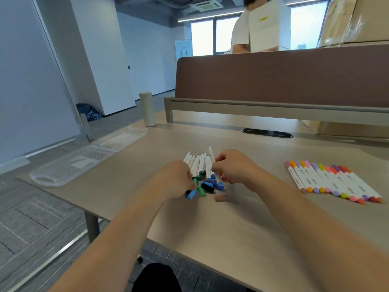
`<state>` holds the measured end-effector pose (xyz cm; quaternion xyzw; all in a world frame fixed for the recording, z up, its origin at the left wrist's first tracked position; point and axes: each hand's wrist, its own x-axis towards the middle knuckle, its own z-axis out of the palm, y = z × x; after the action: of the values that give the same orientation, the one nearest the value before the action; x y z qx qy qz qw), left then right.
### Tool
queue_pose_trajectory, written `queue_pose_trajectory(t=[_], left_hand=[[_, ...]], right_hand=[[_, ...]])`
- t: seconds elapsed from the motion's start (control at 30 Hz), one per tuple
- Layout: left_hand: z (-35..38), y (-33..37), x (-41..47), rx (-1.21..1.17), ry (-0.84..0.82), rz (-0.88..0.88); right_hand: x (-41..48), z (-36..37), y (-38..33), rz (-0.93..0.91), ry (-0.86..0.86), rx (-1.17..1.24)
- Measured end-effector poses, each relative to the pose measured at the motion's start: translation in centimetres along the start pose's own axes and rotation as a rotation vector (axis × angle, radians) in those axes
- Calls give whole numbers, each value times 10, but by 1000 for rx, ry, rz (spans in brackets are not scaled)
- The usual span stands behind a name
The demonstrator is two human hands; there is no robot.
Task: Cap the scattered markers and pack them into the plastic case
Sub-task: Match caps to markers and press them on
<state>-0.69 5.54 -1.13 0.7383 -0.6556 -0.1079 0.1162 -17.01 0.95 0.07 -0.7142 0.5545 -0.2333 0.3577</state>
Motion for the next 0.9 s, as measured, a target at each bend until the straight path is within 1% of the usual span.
queue_pose_trajectory(t=[0.13, 0.37, 0.43, 0.47, 0.53, 0.63, 0.73, 0.8, 0.9], left_hand=[[5, 0, -5, 67, -40, 12], [17, 4, -2, 211, 15, 18], [16, 5, -4, 197, 49, 5], [14, 4, -5, 140, 69, 1], [7, 0, -3, -75, 120, -18], [-4, -10, 2, -566, 189, -71], [-7, -12, 11, -1023, 155, -174], [-6, -14, 17, -1215, 167, -197], [-3, -18, 25, -1352, 194, -200]], right_hand=[[-3, 4, -4, -19, 7, -10], [-5, 4, -7, -55, 21, -32], [-5, 2, -7, -65, 27, -17], [-5, 2, -7, -68, 29, -8], [-4, 1, -7, -76, 25, 5], [-3, 1, -9, -106, 1, 38], [-3, 2, -13, -146, -41, 49], [-2, 5, -12, -164, -83, 98], [-3, 7, -8, -160, -159, 203]])
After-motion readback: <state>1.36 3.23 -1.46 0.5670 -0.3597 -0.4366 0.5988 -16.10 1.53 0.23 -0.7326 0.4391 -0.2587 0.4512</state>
